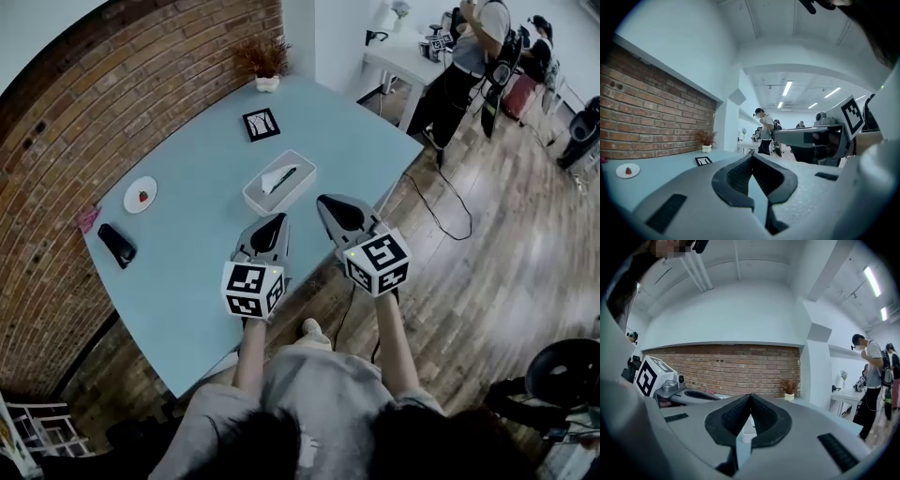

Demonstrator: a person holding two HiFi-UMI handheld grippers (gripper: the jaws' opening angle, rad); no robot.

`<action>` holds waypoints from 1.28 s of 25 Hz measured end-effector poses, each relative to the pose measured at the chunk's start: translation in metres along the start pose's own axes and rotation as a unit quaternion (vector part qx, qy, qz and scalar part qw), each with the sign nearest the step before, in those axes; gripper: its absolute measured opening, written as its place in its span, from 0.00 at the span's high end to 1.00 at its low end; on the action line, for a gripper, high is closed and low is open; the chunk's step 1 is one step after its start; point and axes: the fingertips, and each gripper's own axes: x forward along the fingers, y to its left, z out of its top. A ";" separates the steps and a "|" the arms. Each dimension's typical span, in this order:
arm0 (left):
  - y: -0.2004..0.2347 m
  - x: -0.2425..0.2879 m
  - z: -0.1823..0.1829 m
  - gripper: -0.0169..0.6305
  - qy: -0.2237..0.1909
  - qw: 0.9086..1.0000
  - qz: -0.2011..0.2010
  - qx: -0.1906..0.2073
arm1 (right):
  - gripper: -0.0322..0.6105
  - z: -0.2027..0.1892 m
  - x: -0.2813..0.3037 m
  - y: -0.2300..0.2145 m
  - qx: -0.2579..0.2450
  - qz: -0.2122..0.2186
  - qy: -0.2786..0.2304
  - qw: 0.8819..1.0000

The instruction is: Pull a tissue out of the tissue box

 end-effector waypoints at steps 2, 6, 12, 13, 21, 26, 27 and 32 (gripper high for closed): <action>0.007 0.015 -0.002 0.97 0.006 1.000 0.004 -0.001 | 0.95 -0.004 0.012 -0.011 0.002 0.006 0.005 1.000; 0.024 0.040 -0.007 0.97 0.015 1.000 0.018 -0.012 | 0.95 -0.010 0.033 -0.034 0.001 0.018 0.016 1.000; 0.042 0.070 -0.013 0.97 0.024 0.999 0.031 -0.019 | 0.95 -0.016 0.061 -0.066 0.002 0.020 0.019 1.000; 0.044 0.074 -0.013 0.97 0.024 0.999 0.031 -0.019 | 0.95 -0.016 0.066 -0.069 0.004 0.021 0.017 1.000; 0.062 0.079 -0.018 0.97 0.022 0.997 0.068 -0.034 | 0.95 -0.021 0.101 -0.058 -0.014 0.075 0.030 0.997; 0.072 0.080 -0.021 0.97 0.027 0.992 0.113 -0.045 | 0.95 -0.020 0.118 -0.063 -0.014 0.117 0.026 0.993; 0.075 0.081 -0.021 0.97 0.027 0.991 0.124 -0.047 | 0.95 -0.020 0.122 -0.064 -0.018 0.129 0.027 0.991; 0.079 0.096 -0.025 0.97 0.027 0.982 0.180 -0.059 | 0.95 -0.023 0.137 -0.075 -0.035 0.198 0.034 0.979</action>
